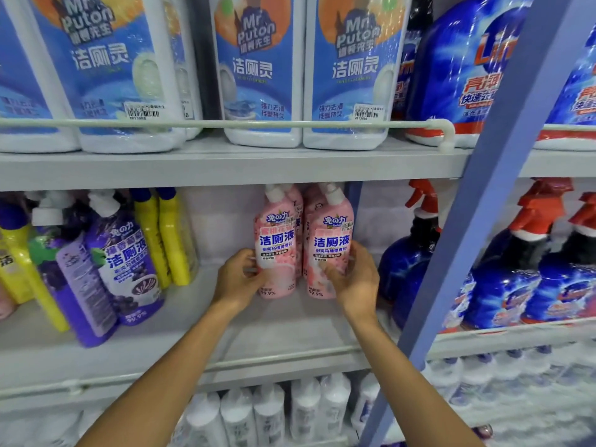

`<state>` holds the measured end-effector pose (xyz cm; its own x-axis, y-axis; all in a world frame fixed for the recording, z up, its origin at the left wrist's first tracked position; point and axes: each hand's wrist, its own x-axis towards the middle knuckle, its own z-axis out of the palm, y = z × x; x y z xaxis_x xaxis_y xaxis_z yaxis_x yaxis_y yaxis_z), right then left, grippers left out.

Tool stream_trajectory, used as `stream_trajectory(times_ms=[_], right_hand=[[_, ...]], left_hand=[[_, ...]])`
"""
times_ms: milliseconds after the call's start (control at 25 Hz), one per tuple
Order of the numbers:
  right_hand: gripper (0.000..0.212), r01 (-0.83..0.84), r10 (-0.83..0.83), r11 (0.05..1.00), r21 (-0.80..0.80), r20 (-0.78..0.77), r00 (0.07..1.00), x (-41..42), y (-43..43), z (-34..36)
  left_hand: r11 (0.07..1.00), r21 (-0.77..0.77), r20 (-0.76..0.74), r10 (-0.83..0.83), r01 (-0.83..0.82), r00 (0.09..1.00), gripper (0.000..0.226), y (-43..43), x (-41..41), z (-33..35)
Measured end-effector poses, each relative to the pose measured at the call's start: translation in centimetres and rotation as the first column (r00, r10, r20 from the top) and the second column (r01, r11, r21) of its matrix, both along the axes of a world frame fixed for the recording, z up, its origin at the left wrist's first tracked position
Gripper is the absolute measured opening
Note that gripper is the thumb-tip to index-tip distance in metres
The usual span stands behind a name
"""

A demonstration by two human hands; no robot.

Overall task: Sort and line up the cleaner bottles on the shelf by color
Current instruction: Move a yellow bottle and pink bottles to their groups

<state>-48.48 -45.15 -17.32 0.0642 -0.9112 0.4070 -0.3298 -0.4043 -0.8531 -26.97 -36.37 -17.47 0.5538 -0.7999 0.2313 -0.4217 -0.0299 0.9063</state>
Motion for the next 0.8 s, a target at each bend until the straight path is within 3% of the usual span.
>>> stream_trajectory(times_ms=[120,320,800], right_hand=[[0.069,0.004,-0.004,0.999,0.050,0.017,1.000,0.6,-0.5,-0.4],[0.075,-0.004,0.001,0.995,0.104,0.026,1.000,0.8,-1.2,-0.9],[0.068,-0.002,-0.006,0.987,0.158,0.045,0.999,0.8,-1.6,-0.8]], left_hand=[[0.996,0.013,0.000,0.086,-0.086,0.996,0.041,-0.5,-0.4,-0.4],[0.997,-0.010,-0.030,0.072,-0.072,0.997,0.051,-1.4,-2.0,-0.9],[0.993,-0.003,-0.060,0.117,-0.118,0.991,0.047,-2.4,-2.9,-1.3]])
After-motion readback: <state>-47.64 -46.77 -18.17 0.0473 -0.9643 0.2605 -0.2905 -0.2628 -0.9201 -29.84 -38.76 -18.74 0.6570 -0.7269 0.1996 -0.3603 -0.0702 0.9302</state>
